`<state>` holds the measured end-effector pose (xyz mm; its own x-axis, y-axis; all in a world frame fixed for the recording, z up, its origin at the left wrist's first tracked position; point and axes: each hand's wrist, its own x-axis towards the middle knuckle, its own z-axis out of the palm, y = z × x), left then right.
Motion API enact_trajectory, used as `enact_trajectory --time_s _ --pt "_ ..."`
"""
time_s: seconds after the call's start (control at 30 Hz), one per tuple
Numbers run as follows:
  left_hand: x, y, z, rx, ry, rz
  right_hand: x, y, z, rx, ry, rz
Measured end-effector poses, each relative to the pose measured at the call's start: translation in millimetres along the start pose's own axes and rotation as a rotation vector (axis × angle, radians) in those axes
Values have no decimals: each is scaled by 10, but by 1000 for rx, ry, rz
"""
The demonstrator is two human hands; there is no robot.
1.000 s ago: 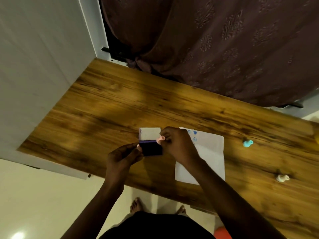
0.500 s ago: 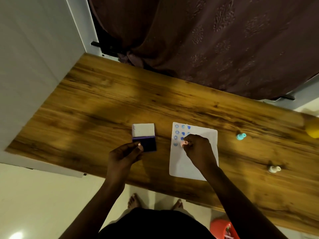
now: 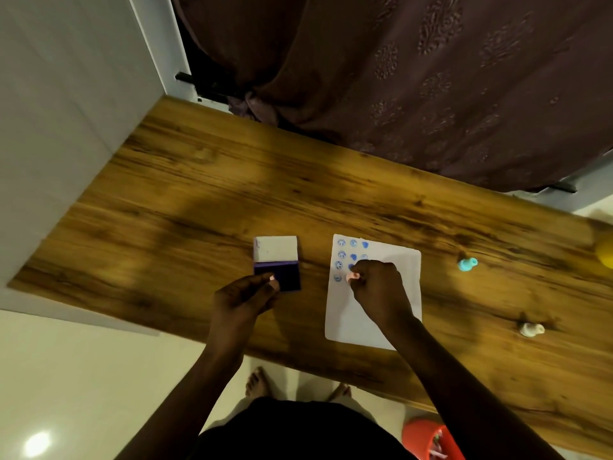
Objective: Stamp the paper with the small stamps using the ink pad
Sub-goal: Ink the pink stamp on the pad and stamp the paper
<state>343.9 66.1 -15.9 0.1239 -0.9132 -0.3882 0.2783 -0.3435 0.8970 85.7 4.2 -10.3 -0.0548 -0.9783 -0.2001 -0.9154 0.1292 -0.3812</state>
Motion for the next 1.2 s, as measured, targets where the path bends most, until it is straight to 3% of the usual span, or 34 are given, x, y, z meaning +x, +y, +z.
enact_trajectory --time_s 0.2,0.33,0.57,0.73,0.9,1.2 --pt "-13 43 85 -11 -28 31 44 -35 -47 -109 11 -49" --pt "-31 105 177 -18 -46 75 25 -46 -156 -28 -17 -69" --pt "-106 125 397 -57 -81 37 -221 207 -849 547 220 125" --pt "-274 44 723 60 -227 -30 -734 321 -935 925 34 159" --pt "-394 -3 1107 147 -406 -120 -1048 435 -823 950 -76 40" --pt "-458 -63 1536 212 -493 -90 -1143 793 -897 945 -49 4"
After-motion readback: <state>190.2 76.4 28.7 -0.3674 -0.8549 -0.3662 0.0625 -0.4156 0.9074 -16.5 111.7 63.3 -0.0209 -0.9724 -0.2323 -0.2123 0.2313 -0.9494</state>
